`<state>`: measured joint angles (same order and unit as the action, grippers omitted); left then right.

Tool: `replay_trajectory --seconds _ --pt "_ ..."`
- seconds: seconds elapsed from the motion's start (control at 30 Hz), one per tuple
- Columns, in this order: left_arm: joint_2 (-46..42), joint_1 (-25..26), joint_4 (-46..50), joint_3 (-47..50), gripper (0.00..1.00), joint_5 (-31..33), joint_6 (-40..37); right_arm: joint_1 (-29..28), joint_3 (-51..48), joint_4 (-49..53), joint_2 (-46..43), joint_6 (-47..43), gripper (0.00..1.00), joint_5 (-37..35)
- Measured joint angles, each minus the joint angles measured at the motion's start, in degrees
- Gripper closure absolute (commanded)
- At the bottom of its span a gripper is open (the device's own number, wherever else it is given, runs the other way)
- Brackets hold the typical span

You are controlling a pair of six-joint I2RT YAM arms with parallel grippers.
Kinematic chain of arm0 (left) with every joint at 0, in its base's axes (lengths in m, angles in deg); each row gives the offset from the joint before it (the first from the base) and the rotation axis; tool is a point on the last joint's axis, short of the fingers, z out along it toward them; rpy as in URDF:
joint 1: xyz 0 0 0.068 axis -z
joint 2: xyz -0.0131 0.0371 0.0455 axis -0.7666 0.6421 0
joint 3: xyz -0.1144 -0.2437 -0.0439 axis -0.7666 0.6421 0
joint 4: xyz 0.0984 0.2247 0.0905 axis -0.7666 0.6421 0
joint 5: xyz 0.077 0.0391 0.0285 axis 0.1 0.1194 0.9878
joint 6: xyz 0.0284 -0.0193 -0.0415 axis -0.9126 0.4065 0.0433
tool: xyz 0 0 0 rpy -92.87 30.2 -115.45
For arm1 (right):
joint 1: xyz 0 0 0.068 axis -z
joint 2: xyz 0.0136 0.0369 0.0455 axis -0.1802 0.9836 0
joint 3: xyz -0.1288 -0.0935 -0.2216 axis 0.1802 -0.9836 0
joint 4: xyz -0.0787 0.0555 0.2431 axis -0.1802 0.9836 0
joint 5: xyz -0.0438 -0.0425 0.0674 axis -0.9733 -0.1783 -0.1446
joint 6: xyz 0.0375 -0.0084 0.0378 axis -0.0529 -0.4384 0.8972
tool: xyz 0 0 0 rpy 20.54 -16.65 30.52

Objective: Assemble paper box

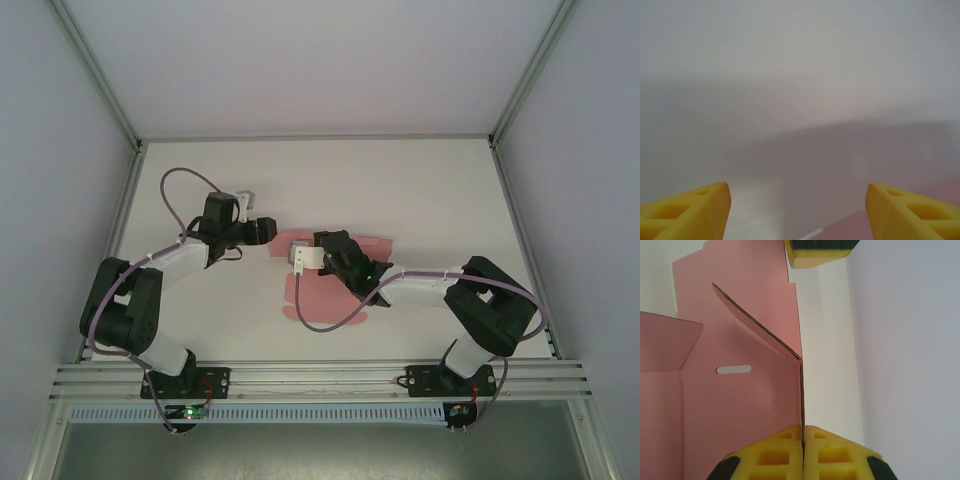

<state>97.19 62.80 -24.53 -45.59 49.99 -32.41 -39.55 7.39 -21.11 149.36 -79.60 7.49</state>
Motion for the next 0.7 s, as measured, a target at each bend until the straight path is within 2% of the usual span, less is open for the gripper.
replay_trajectory --seconds 0.23,0.33,0.53,0.7 --pt "-1.22 1.51 -4.11 2.86 0.49 -10.05 -3.19 -0.07 0.42 0.74 0.02 0.72 1.0 -0.66" --pt "-1.22 1.95 -4.22 3.1 0.48 -11.04 -4.92 0.2 0.42 1.29 0.0 1.14 1.0 -1.4" --pt "-3.15 3.37 -2.34 3.06 0.33 -6.1 -8.57 0.2 0.66 2.23 -0.37 1.33 1.0 -0.2" --pt "-4.55 3.17 1.07 0.35 0.35 -4.57 -12.98 0.35 0.85 3.08 -0.7 1.4 1.0 0.81"
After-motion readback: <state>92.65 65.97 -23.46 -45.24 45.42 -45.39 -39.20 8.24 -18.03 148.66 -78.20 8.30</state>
